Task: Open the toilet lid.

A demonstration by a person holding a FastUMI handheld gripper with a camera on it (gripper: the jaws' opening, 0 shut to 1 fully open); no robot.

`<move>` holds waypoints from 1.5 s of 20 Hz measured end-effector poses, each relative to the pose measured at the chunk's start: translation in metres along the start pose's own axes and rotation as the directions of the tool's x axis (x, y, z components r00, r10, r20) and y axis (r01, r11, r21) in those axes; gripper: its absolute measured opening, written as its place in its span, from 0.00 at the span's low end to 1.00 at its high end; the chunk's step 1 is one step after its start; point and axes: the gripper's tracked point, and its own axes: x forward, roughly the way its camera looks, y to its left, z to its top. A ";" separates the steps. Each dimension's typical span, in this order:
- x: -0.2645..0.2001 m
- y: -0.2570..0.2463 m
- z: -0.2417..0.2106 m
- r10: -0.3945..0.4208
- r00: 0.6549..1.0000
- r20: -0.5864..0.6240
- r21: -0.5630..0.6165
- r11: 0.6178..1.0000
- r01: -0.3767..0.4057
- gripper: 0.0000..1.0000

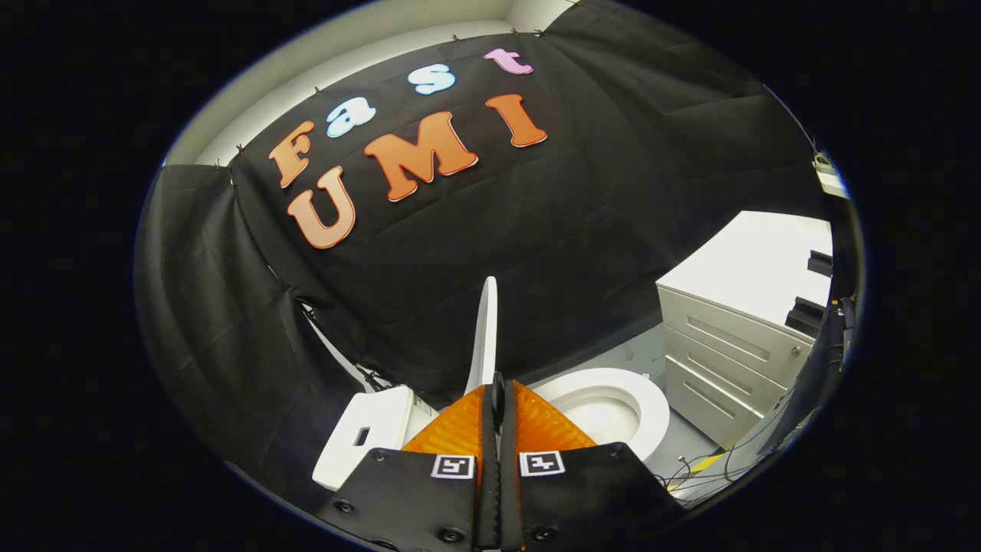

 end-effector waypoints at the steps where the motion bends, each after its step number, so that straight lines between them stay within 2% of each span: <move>1: -0.001 0.007 0.000 0.006 1.000 0.002 -0.014 1.000 -0.006 0.08; 8: -0.008 0.048 -0.004 0.028 1.000 0.010 -0.094 0.995 -0.027 0.08; 17: -0.016 0.125 -0.017 0.074 0.997 0.022 -0.205 0.976 -0.068 0.08; 25: -0.022 0.202 -0.045 0.105 0.994 0.029 -0.373 0.924 -0.086 0.08; 30: -0.026 0.241 -0.065 0.140 0.990 0.016 -0.409 0.905 -0.121 0.08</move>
